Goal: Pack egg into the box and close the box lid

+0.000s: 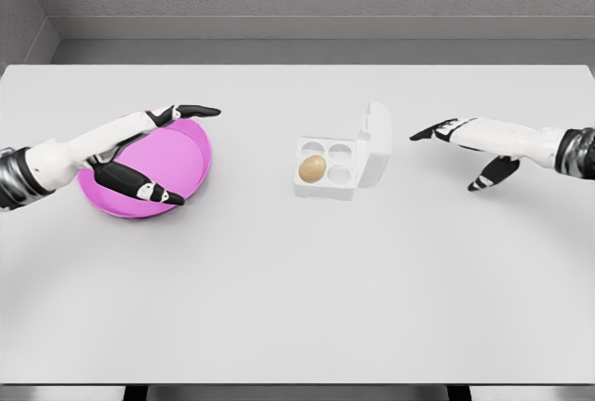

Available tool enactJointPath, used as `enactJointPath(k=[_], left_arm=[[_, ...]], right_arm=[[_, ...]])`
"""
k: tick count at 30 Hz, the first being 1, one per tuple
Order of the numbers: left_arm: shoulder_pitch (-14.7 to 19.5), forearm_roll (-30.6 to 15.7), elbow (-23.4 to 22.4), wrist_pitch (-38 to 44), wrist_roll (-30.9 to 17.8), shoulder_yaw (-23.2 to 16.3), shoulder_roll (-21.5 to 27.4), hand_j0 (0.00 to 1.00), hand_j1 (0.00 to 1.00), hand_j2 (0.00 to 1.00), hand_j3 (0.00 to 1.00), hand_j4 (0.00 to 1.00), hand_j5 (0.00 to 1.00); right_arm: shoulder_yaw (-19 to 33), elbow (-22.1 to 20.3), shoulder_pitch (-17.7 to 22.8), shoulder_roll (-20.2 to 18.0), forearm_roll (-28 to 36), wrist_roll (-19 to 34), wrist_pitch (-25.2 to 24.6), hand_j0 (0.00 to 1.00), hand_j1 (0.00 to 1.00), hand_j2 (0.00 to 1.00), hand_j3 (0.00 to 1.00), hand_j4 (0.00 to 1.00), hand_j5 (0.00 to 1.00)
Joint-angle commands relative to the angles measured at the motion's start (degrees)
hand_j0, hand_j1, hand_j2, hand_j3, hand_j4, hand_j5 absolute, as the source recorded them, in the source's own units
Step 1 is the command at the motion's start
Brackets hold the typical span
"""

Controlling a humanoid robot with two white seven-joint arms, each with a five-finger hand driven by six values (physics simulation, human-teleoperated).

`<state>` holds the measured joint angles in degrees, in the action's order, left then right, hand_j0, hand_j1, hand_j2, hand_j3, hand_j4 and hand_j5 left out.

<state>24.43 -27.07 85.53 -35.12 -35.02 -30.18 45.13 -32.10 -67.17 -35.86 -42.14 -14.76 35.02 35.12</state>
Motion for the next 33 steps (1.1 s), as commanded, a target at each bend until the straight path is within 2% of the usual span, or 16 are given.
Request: enactJointPath(k=[1, 4, 8, 17, 27, 30, 33], left_arm=[[0.00, -0.35, 0.16, 0.12, 0.02, 0.03, 0.31, 1.00, 1.00, 1.00, 1.00, 1.00, 1.00], [0.00, -0.09, 0.16, 0.12, 0.02, 0.03, 0.31, 1.00, 1.00, 1.00, 1.00, 1.00, 1.00], [0.18, -0.26, 0.16, 0.12, 0.02, 0.03, 0.22, 1.00, 1.00, 1.00, 1.00, 1.00, 1.00], [0.26, -0.09, 0.16, 0.12, 0.02, -0.14, 0.40, 1.00, 1.00, 1.00, 1.00, 1.00, 1.00], [0.26, 0.09, -0.01, 0.12, 0.02, -0.14, 0.49, 1.00, 1.00, 1.00, 1.00, 1.00, 1.00], [0.26, 0.09, -0.01, 0.12, 0.02, -0.14, 0.49, 1.00, 1.00, 1.00, 1.00, 1.00, 1.00], [0.18, 0.09, -0.01, 0.12, 0.02, -0.14, 0.49, 1.00, 1.00, 1.00, 1.00, 1.00, 1.00]], right_arm=[[-1.56, -1.21, 0.00, 0.13, 0.34, -0.02, -0.12, 1.00, 1.00, 1.00, 1.00, 1.00, 1.00], [-2.79, -2.96, -0.26, 0.21, 0.34, -0.02, -0.12, 1.00, 1.00, 1.00, 1.00, 1.00, 1.00], [-4.29, -3.14, -0.26, 0.13, 0.26, -0.02, -0.12, 1.00, 1.00, 1.00, 1.00, 1.00, 1.00], [-4.29, -6.57, -0.70, 0.13, 0.34, -0.02, -0.12, 1.00, 1.00, 1.00, 1.00, 1.00, 1.00], [-4.02, -13.25, -1.58, 0.13, 0.43, -0.02, -0.12, 1.00, 1.00, 1.00, 1.00, 1.00, 1.00], [-4.02, -14.21, -1.93, 0.39, 0.43, -0.02, -0.12, 1.00, 1.00, 1.00, 1.00, 1.00, 1.00], [-4.37, -14.13, -2.02, 2.50, 0.43, -0.02, -0.12, 1.00, 1.00, 1.00, 1.00, 1.00, 1.00]])
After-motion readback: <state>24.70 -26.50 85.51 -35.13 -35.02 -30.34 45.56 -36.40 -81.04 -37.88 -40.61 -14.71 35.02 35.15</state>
